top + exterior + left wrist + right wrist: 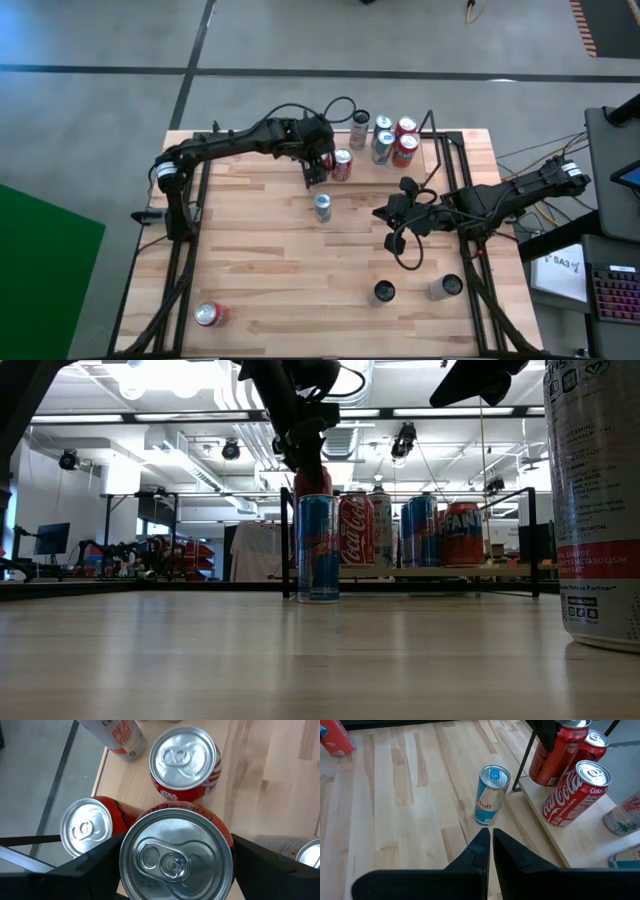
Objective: Place canned beverage on shelf
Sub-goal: Put the red and black soda can on the shelf
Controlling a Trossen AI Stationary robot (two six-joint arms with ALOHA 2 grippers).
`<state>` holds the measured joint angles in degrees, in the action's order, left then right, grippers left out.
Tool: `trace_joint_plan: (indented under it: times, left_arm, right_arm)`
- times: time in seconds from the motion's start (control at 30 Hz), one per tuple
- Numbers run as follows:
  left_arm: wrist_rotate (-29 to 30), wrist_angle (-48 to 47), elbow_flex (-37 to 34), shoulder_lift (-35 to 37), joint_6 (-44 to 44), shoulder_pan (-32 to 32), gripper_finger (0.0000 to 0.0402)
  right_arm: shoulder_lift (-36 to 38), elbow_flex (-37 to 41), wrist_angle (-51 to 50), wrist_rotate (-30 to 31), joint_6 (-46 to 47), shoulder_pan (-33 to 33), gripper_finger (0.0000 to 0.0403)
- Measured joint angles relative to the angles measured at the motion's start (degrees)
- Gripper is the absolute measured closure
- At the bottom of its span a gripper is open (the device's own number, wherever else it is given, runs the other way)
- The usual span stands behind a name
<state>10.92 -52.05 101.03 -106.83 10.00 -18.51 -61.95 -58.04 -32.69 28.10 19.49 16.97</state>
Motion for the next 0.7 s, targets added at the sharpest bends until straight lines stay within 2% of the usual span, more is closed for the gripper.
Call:
trace_joint_plan:
  times: [0.7]
  left_arm:
    - [0.0, 0.7, -1.2, 0.0, -0.5, -0.3, 0.0104]
  right_arm:
    - [0.0, 0.0, 0.0, 0.0, 0.0, 0.0, 0.039]
